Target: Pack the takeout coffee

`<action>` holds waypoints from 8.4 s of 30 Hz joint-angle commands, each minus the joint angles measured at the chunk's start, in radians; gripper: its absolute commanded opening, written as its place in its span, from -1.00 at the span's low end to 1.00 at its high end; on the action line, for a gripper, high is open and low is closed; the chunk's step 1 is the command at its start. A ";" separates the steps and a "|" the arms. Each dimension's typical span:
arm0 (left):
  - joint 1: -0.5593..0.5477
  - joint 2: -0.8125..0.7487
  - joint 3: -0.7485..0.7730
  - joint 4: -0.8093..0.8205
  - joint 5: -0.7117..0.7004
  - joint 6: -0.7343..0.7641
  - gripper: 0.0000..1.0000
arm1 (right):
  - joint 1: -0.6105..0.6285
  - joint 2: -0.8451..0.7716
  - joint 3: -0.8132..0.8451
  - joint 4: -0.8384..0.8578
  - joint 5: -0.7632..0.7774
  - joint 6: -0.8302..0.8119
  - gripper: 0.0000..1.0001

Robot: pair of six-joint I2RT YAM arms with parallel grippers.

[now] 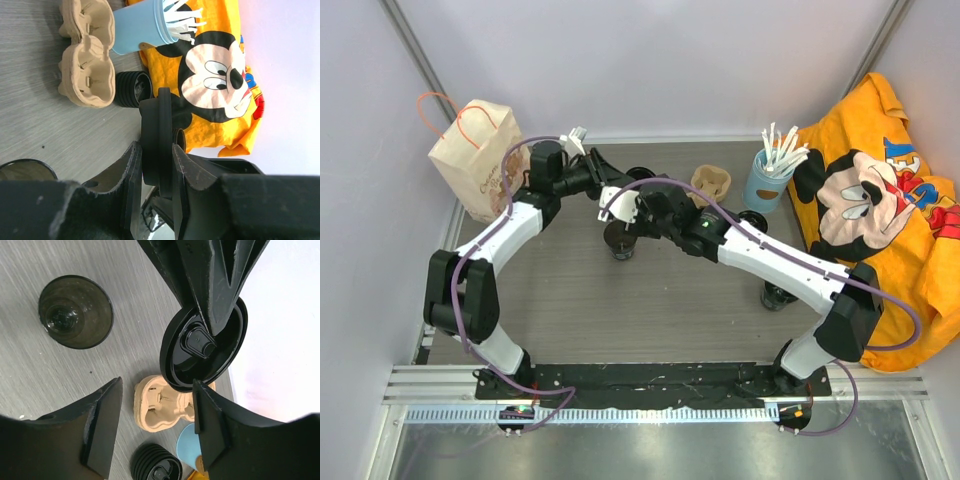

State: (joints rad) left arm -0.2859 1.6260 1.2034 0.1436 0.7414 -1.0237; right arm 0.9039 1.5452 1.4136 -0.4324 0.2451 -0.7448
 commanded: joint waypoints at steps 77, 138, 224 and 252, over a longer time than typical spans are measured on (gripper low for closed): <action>0.039 0.132 -0.047 1.404 0.467 -0.495 0.99 | -0.603 -0.143 -0.223 1.014 -1.495 1.570 -0.98; -0.049 0.089 -0.097 1.404 0.461 -0.480 -0.70 | -0.672 -0.111 -0.110 -0.024 -1.244 0.491 0.32; 0.257 -0.314 -0.107 -0.139 0.424 1.003 0.99 | -0.060 -0.175 -0.012 -0.639 -0.943 -0.013 -0.98; -0.114 -0.239 0.329 -1.561 0.329 2.559 0.99 | -0.293 0.239 0.470 -1.071 -1.350 -0.126 -0.97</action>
State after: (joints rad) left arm -0.3763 1.3651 1.5345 -1.3132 1.0687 1.4570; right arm 0.6147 1.7710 1.8439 -1.3373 -1.0588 -0.8776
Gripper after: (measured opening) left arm 0.996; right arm 0.052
